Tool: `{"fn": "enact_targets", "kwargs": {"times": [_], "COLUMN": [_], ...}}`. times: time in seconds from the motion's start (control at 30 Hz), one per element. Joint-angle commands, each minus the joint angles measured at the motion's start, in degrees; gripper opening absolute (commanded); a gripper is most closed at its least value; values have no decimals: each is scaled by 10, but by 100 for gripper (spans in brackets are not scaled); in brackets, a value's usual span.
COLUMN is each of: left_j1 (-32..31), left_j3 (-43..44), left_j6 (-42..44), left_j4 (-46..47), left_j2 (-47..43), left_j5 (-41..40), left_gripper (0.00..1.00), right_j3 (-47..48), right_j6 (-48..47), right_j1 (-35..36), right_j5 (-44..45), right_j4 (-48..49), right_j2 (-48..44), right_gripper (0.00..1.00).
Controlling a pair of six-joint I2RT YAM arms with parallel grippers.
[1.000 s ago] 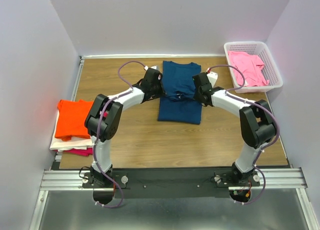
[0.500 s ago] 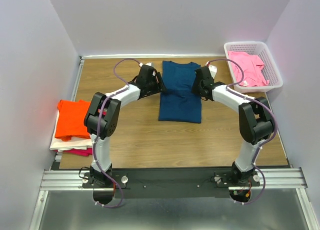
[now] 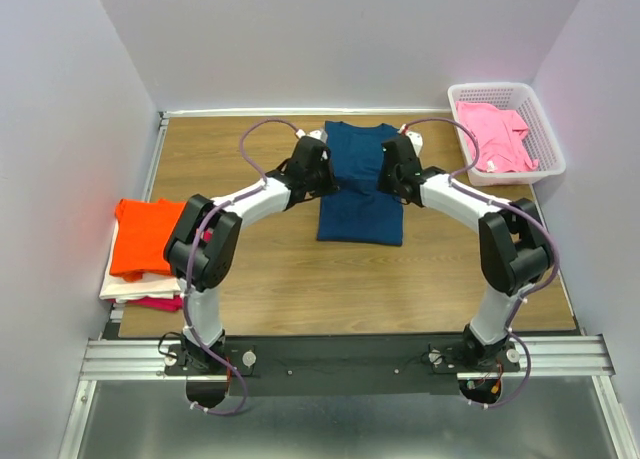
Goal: Fold and stack the t-shirts
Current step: Fold the tshirt
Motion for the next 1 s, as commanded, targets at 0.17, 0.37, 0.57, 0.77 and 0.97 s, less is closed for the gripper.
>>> {"fn": "enact_targets", "kwargs": {"times": [0.17,0.37,0.57,0.77,0.97], "left_j1": [-17,-3,29,36,40], "left_j3": [63,132,184,204,204], "left_j6": [8,28,34,39,36], "left_j4": [-38,-62,-92,-100,-103], "left_j2": [85,141,195,223,233], "left_j5": [-20,-34,-31,-28,-25], "left_gripper": [0,0,0,0,0], "right_j3": [33,80,109,110,103], "right_j6": [-15,-22,-21,-19,-20], "right_j1": [12,8,-16,-38,-66], "right_j5": [-18,-3,-15,-29,-71], "right_j4": [10,10,10,9,9], "right_j2": [78,128,166,175,160], "right_gripper": [37,37,37,37,38]}}
